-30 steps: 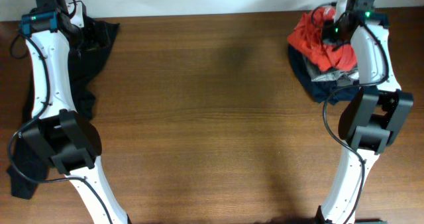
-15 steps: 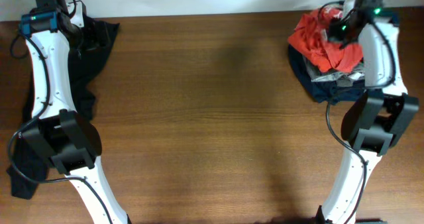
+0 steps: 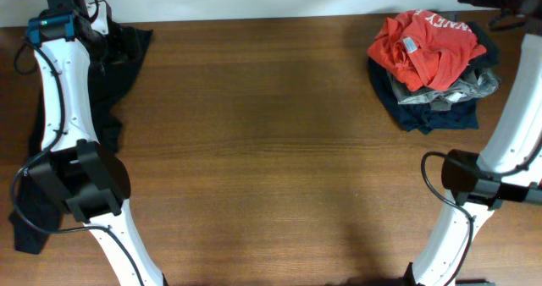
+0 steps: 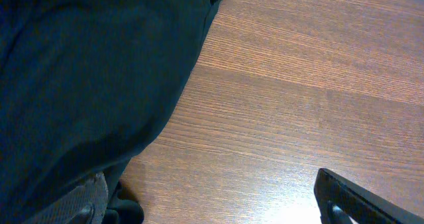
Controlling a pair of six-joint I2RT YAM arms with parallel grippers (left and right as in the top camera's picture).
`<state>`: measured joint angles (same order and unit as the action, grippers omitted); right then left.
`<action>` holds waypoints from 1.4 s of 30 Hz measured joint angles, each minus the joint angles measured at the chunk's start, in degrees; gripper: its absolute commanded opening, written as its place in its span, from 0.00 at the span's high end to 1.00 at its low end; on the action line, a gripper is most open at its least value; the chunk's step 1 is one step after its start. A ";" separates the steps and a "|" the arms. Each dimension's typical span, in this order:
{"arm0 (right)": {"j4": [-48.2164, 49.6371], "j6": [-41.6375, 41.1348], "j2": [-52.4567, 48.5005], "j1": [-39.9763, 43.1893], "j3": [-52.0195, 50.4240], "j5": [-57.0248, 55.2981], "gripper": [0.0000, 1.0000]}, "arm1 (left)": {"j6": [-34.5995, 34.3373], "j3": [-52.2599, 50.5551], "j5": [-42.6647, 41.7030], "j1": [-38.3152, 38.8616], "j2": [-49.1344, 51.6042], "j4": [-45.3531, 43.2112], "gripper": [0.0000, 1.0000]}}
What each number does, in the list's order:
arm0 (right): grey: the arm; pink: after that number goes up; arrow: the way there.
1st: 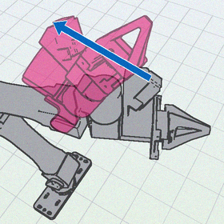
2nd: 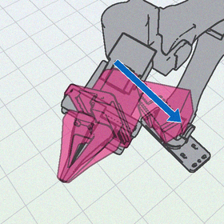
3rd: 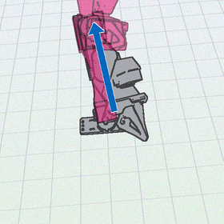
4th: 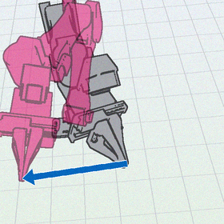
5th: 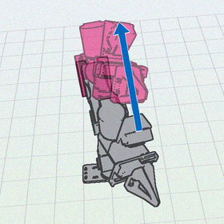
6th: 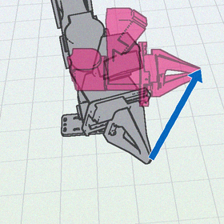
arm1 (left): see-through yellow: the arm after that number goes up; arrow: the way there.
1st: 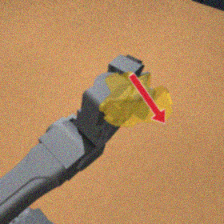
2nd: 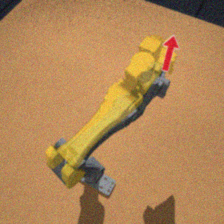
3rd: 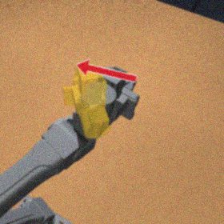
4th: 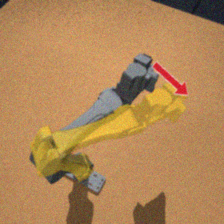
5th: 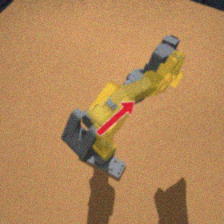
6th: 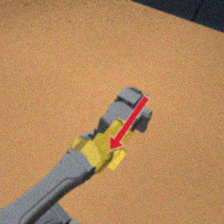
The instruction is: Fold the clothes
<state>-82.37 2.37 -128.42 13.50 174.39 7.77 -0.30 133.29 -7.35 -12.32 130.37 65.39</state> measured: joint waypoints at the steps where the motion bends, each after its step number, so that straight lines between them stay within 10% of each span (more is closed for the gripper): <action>1: -1.16 -0.24 0.33 -0.09 0.90 0.11 0.02 | 0.02 0.00 0.00 0.00 0.00 -0.04 0.01; 42: -14.53 -4.37 10.54 -14.29 3.93 15.85 0.01 | 0.02 0.00 0.02 0.00 0.00 -0.02 0.01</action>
<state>-96.90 -2.00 -117.89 -0.80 178.32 23.62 -0.27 133.29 -7.33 -12.32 130.37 65.36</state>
